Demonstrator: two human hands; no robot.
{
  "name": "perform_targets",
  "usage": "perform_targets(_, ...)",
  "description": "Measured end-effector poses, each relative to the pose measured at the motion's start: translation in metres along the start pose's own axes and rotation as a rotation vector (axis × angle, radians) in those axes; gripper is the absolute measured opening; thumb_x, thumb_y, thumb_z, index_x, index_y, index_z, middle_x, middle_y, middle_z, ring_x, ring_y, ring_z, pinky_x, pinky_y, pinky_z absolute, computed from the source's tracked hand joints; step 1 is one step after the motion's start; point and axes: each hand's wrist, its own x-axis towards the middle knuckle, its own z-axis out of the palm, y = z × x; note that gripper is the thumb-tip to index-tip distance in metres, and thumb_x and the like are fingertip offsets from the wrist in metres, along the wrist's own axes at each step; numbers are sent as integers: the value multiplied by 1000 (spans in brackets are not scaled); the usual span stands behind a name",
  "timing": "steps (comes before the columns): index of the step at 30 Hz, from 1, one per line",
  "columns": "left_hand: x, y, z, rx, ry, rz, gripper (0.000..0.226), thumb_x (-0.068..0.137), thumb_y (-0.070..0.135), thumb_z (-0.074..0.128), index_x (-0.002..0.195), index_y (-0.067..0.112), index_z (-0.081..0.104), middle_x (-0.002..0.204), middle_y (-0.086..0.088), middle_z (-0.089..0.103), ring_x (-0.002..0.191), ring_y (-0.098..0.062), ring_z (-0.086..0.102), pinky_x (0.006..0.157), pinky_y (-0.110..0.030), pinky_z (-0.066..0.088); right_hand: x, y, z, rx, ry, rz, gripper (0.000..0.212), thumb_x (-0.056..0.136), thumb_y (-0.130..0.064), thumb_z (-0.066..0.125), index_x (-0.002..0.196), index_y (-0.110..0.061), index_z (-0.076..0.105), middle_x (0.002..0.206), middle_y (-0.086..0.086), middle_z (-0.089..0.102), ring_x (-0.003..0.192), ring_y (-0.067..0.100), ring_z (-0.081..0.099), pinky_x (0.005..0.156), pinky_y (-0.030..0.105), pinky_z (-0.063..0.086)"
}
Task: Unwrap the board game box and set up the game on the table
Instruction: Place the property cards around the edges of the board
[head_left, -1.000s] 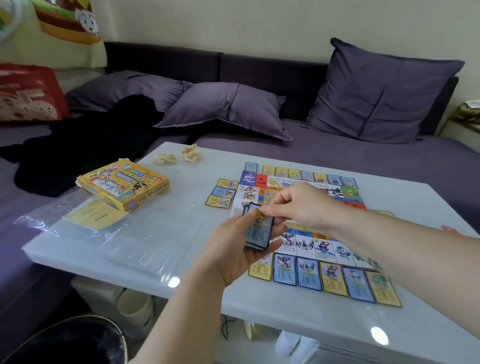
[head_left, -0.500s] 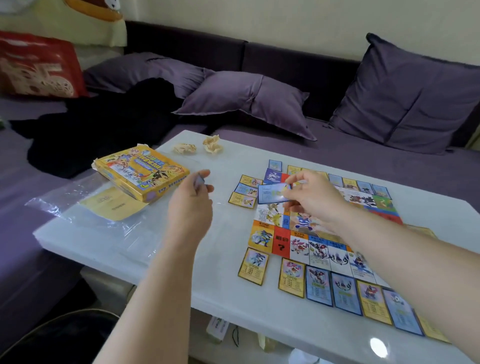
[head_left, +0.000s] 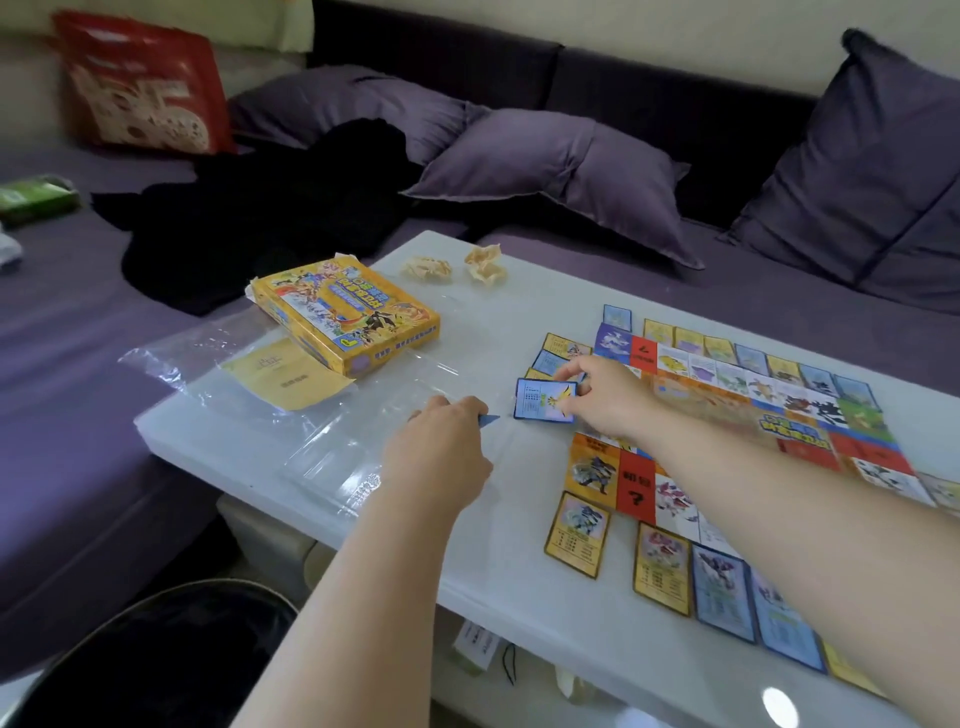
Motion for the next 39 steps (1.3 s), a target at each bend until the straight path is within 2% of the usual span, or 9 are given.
perform_targets(6,-4,-2,-1,18,3,-4,46,87,22,58,131,28,45,119,-2,48,107,-24,55,76,-28,41,4,7,12,-175,26,-13,33,85,-23,66,117,-20,61,111,0,61,103,20,56,87,33,46)
perform_targets(13,-4,-1,-1,24,6,-7,43,88,18,57,129,27,47,117,-2,48,104,-25,56,77,-31,44,-12,-3,7,-521,116,-192,35,94,-32,54,129,-28,55,133,-1,49,124,23,43,100,39,34)
perform_targets(18,-2,0,0,18,8,-4,43,88,17,56,129,27,47,117,-3,49,104,-24,57,78,-32,45,-38,-6,14,-769,-122,-421,34,93,-13,35,117,-24,56,120,-7,52,119,18,43,93,40,29)
perform_targets(26,-1,6,-3,-59,104,17,45,90,28,57,133,25,45,120,-4,49,107,-25,54,83,-34,45,-41,-4,11,-724,-124,-398,24,92,-14,33,97,-20,56,94,-9,52,97,17,48,96,39,31)
perform_targets(28,-3,15,-12,-282,218,48,42,93,41,51,131,23,47,115,-2,52,103,-22,55,83,-32,44,-42,-11,-1,-631,-24,-424,22,94,-13,34,89,-18,54,84,-9,50,87,17,48,98,42,33)
perform_targets(30,-4,29,-21,-706,220,19,40,95,49,39,122,21,53,104,1,59,88,-17,59,75,-31,44,-44,-19,-19,-440,91,-409,29,99,-15,36,111,-19,62,110,-7,61,107,15,53,103,40,34)
perform_targets(32,-7,42,-28,-1252,47,-103,43,99,48,29,108,18,58,95,-1,65,75,-15,62,66,-28,48,-50,-26,-41,-169,137,-315,34,101,-17,38,129,-17,57,132,-5,56,122,10,48,100,24,34)
perform_targets(34,-13,52,-31,-1663,-185,-187,49,101,44,25,98,10,61,85,-5,69,68,-16,64,57,-25,50,-61,-29,-59,51,155,-244,31,100,-18,42,125,-17,60,126,-6,60,110,1,52,83,8,36)
perform_targets(39,-23,69,-24,-1845,-499,-166,55,100,44,28,102,1,62,79,-8,71,60,-14,68,51,-21,55,-105,-20,-79,316,167,-133,22,93,-32,55,104,-22,71,105,-16,66,94,-12,54,75,9,38)
